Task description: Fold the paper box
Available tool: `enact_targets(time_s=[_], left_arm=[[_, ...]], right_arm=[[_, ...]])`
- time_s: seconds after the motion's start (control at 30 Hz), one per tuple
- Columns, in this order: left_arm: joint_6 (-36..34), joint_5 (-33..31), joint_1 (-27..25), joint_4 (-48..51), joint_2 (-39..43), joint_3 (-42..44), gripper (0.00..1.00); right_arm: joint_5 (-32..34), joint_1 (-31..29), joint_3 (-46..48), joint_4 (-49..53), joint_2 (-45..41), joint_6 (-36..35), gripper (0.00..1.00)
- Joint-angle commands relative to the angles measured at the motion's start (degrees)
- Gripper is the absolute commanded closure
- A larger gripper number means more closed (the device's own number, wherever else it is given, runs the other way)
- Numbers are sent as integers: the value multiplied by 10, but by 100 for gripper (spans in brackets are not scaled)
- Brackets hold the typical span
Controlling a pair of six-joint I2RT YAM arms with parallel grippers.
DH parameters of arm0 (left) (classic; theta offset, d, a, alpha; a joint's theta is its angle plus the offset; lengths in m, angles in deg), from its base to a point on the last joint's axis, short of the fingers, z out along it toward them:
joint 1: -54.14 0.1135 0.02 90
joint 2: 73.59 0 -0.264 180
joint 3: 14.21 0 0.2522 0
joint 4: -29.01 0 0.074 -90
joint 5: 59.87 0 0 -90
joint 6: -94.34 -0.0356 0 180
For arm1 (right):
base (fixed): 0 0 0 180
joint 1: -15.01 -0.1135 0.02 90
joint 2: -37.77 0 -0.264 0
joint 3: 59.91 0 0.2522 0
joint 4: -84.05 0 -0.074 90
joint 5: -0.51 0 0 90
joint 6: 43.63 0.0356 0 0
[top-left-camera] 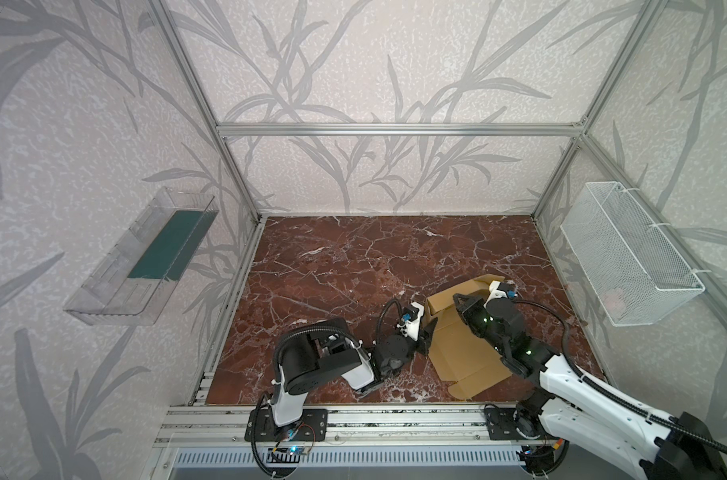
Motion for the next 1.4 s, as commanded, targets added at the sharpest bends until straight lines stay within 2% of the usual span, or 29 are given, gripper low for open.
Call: enact_targets(time_s=[0.0, 0.33, 0.53, 1.03, 1.37], left_arm=[[8, -33, -5, -18, -6, -11, 57], [-2, -56, -17, -18, -18, -16, 59], [-33, -78, -28, -18, -25, -25, 61], [-103, -150, -53, -18, -41, -64, 68], [-101, -183, -60, -18, -36, -73, 74]], right_arm=[[32, -21, 19, 5, 1, 15, 100], [73, -60, 24, 6, 5, 49, 100], [98, -78, 20, 23, -8, 63, 100], [104, -85, 15, 37, -21, 67, 100], [100, -91, 17, 28, -16, 71, 100]])
